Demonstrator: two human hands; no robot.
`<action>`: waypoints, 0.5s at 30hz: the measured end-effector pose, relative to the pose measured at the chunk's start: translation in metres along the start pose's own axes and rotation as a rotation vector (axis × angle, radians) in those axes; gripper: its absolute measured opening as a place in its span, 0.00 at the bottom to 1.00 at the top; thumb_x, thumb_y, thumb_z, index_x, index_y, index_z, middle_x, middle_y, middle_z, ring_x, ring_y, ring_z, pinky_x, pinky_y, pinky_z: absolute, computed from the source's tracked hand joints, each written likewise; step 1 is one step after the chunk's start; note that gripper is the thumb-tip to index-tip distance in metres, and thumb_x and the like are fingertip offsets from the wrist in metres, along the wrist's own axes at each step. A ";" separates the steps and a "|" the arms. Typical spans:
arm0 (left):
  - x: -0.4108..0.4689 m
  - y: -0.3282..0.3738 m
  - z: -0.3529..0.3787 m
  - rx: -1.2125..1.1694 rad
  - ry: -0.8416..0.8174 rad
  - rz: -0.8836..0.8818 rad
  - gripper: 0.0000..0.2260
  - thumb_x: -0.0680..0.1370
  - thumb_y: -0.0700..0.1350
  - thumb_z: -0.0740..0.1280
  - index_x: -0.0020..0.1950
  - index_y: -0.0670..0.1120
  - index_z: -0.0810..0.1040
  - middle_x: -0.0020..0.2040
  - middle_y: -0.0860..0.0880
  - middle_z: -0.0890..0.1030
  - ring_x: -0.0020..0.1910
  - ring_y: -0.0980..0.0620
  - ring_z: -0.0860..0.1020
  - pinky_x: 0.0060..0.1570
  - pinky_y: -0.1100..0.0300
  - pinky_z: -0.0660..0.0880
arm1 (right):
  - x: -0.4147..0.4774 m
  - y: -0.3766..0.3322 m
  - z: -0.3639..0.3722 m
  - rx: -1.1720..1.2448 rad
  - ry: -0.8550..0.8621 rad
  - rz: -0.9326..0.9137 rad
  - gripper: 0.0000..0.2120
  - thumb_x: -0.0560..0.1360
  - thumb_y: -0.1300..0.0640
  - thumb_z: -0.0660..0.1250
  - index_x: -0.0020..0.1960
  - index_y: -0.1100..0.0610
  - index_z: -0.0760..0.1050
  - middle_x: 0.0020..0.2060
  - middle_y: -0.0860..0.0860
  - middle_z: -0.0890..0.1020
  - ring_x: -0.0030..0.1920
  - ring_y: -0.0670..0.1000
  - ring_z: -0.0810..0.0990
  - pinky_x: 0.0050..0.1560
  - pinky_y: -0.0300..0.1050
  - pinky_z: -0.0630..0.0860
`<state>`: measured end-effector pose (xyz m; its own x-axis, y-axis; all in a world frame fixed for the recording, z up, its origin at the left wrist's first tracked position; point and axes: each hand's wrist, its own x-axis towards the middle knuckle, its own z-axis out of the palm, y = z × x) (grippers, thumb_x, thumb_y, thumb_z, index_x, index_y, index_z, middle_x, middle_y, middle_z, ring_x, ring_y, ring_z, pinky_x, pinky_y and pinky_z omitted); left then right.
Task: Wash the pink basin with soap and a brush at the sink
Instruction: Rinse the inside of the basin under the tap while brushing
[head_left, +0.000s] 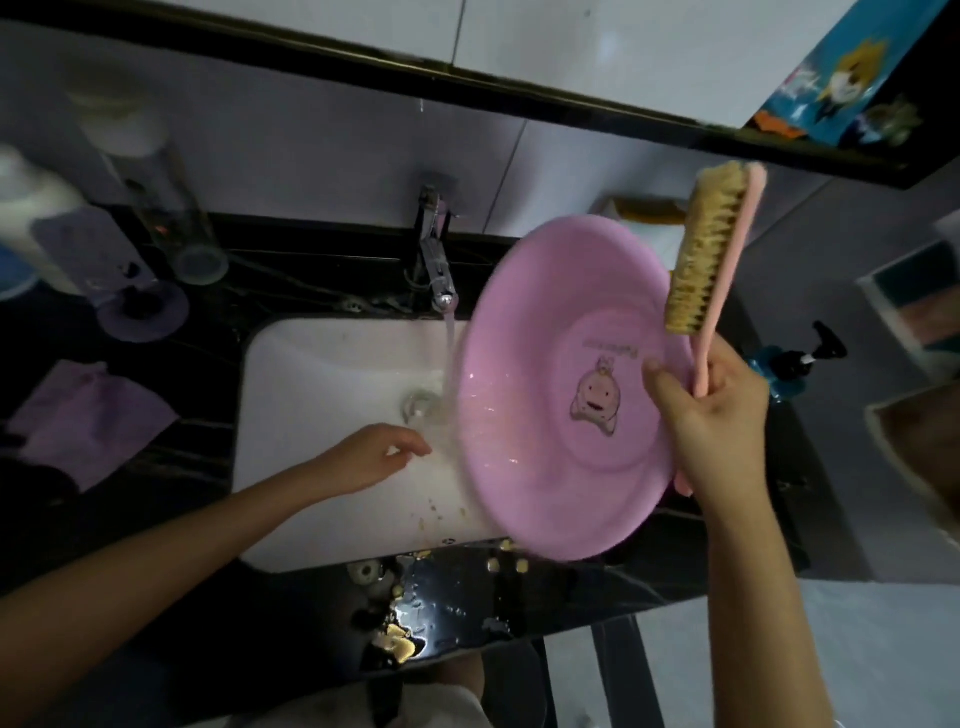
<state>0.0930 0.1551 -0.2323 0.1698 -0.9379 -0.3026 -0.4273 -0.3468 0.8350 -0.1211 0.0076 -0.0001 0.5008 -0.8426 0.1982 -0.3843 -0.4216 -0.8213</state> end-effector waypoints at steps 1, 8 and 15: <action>0.000 -0.002 -0.001 0.000 0.014 -0.004 0.11 0.79 0.36 0.62 0.58 0.43 0.79 0.57 0.50 0.79 0.54 0.63 0.75 0.50 0.81 0.64 | 0.000 -0.003 -0.001 -0.053 -0.006 -0.049 0.14 0.74 0.69 0.65 0.58 0.61 0.76 0.37 0.40 0.78 0.34 0.38 0.77 0.35 0.28 0.73; 0.000 0.010 0.004 -0.081 0.062 -0.010 0.11 0.79 0.36 0.62 0.55 0.48 0.78 0.54 0.52 0.78 0.57 0.56 0.75 0.49 0.80 0.66 | -0.003 -0.012 -0.004 -0.498 -0.068 -0.389 0.28 0.71 0.64 0.65 0.71 0.60 0.67 0.44 0.58 0.83 0.35 0.53 0.80 0.31 0.42 0.74; -0.009 0.020 0.020 -0.056 0.094 -0.008 0.13 0.79 0.38 0.61 0.62 0.48 0.75 0.65 0.49 0.73 0.64 0.54 0.71 0.59 0.70 0.62 | -0.027 0.010 0.011 -0.391 -0.035 -0.288 0.28 0.71 0.62 0.65 0.71 0.60 0.66 0.45 0.57 0.83 0.36 0.47 0.78 0.33 0.25 0.72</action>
<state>0.0654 0.1564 -0.2218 0.2566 -0.9290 -0.2666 -0.3761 -0.3501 0.8579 -0.1292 0.0299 -0.0194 0.6532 -0.6637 0.3643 -0.4850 -0.7363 -0.4718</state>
